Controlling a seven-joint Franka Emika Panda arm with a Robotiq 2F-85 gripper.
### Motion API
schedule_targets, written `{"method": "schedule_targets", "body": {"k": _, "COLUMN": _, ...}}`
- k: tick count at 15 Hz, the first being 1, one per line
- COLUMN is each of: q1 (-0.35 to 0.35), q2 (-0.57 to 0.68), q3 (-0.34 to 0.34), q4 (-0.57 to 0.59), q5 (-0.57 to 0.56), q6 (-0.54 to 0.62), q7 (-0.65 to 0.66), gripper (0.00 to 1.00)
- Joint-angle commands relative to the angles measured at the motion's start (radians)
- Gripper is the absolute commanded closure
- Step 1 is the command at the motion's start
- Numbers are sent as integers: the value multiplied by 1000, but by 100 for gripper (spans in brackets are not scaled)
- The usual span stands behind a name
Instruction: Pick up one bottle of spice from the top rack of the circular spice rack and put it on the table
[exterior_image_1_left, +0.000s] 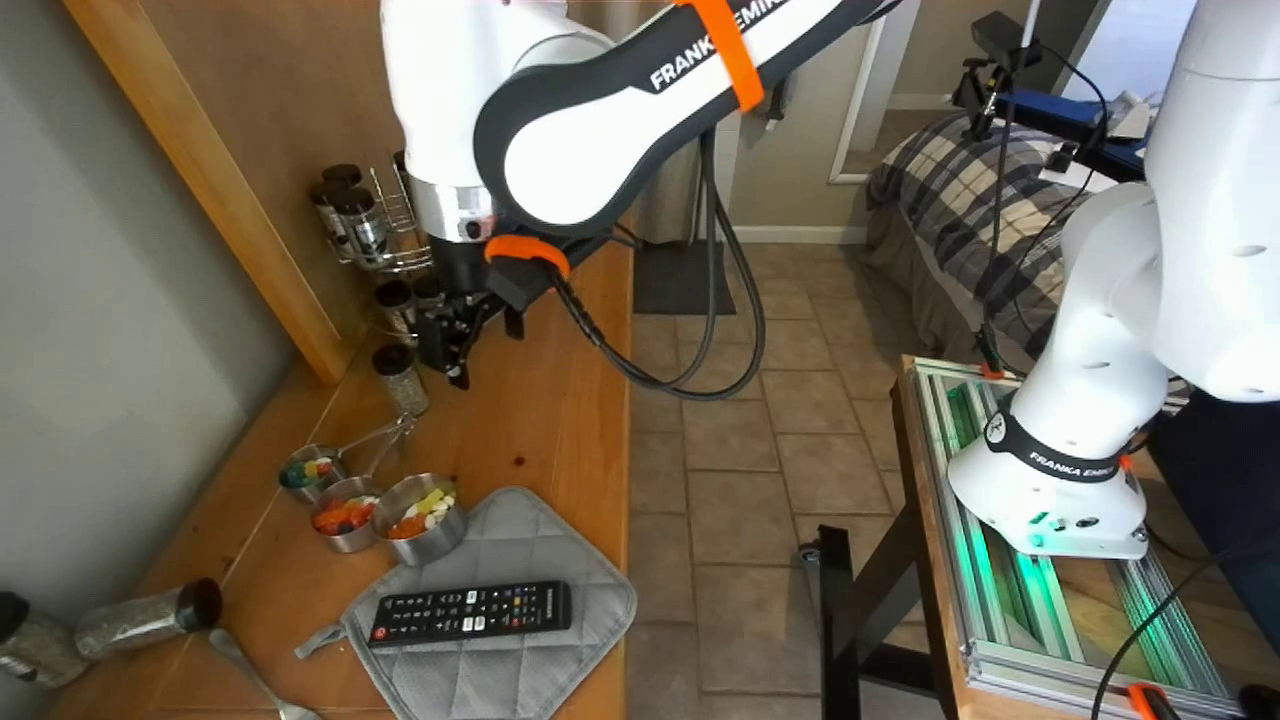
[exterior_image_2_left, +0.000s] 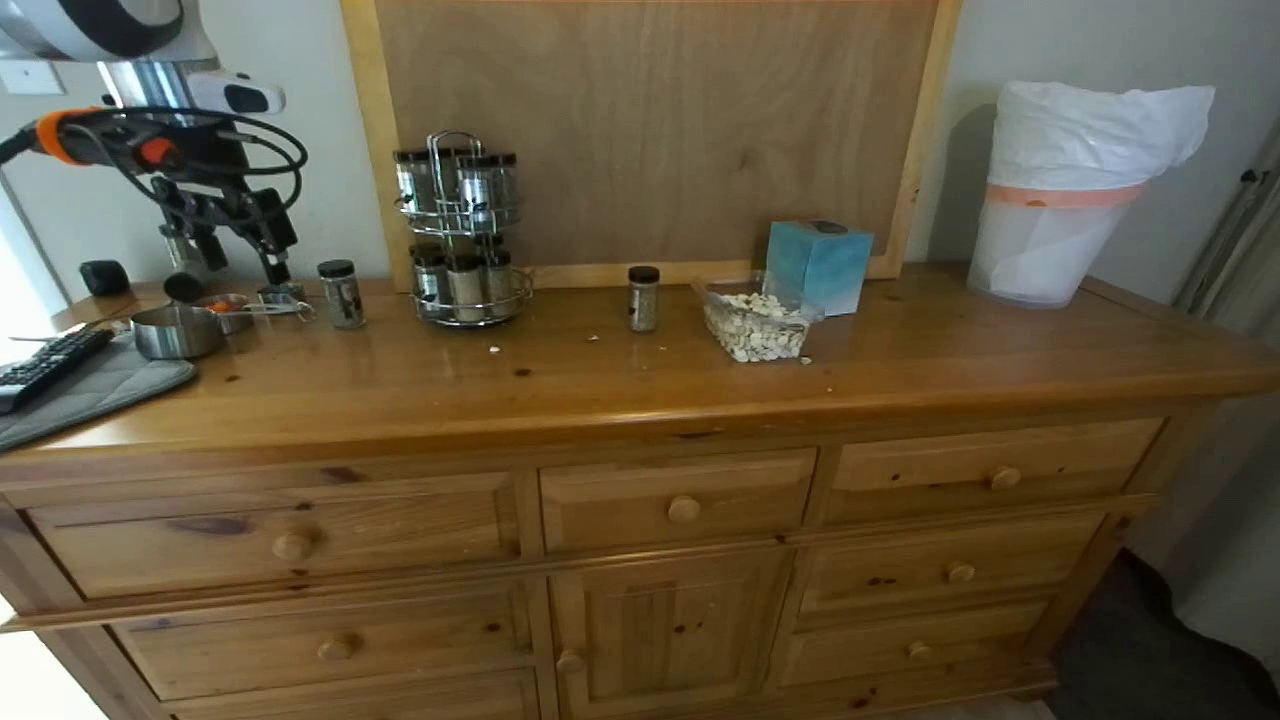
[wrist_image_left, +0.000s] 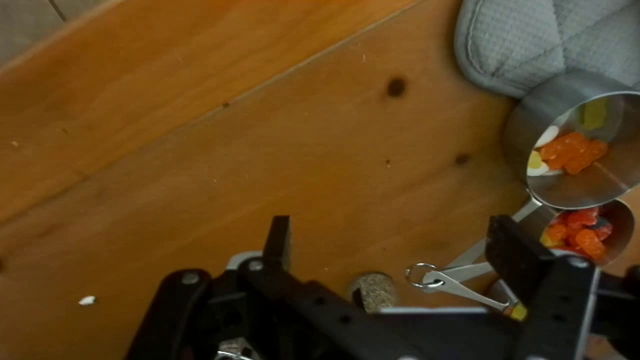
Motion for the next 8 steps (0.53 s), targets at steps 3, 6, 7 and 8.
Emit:
{"method": "schedule_targets", "body": {"k": 3, "q1": 32, "q2": -185, "q3": -13, "q4": -67, "q5": -154, "q6": -228, "q7": 249, "gripper": 0}}
{"method": "schedule_targets", "body": {"k": 6, "q1": 13, "q2": -272, "q3": 14, "q4": -90, "q5": -229, "q6": -370, "q7": 281, "gripper": 0}}
{"method": "schedule_targets", "body": {"k": 7, "q1": 8, "q2": -293, "q3": 24, "q4": -91, "q5": -260, "q6": -419, "q7": 250, "gripper": 0}}
{"method": "schedule_targets", "body": {"k": 8, "q1": 3, "q2": -319, "q3": 35, "q4": -98, "q5": -283, "q6": -450, "q7": 191, "gripper": 0}}
